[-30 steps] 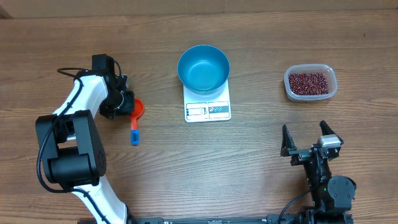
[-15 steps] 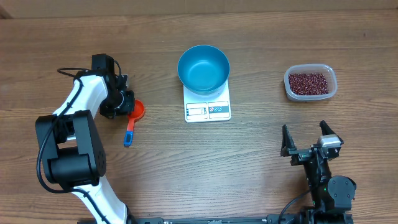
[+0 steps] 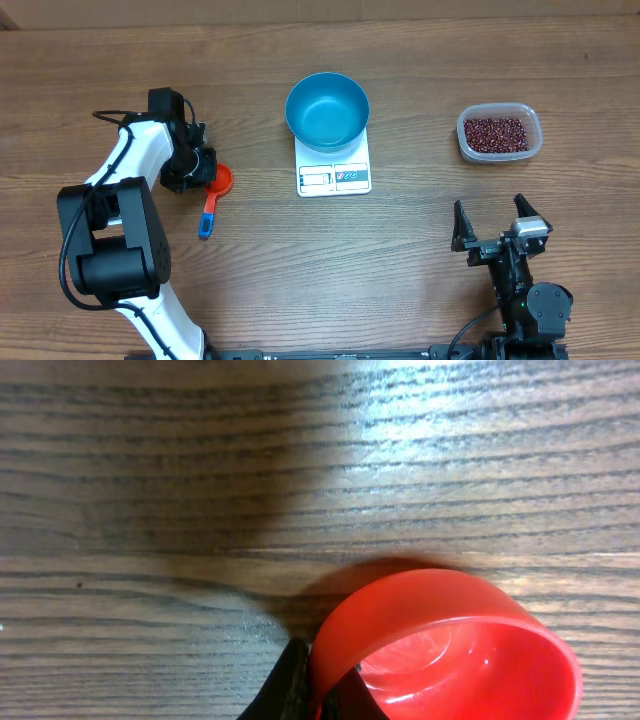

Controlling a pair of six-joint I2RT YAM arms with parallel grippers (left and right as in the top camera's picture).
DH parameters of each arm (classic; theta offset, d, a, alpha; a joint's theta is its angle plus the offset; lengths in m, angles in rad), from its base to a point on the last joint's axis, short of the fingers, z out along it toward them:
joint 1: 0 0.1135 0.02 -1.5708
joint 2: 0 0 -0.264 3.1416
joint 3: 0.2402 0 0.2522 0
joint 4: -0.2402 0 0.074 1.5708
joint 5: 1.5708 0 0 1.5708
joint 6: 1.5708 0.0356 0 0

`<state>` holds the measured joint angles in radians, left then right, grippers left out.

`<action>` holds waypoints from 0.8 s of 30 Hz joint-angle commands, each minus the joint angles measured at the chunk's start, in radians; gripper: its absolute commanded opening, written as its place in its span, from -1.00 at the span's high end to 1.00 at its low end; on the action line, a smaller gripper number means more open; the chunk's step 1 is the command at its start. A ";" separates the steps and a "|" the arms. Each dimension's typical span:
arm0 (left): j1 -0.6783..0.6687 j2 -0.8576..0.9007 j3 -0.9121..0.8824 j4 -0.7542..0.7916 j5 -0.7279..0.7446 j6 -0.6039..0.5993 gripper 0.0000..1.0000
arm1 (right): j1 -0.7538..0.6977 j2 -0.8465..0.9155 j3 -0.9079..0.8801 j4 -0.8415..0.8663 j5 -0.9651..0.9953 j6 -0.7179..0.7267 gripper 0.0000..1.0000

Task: Scoop item into bowl and weigh 150g on scale
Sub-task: 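Lift the red scoop with the left gripper and rotate it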

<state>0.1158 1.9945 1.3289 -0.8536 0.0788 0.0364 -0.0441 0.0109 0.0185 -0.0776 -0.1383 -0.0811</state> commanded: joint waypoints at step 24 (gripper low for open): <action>0.002 -0.345 -0.002 -0.103 0.001 -0.114 0.92 | 0.006 -0.008 -0.010 0.004 0.011 0.005 -1.00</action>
<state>0.1158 1.7077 1.3281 -0.9497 0.0757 -0.0280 -0.0441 0.0109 0.0185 -0.0780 -0.1375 -0.0818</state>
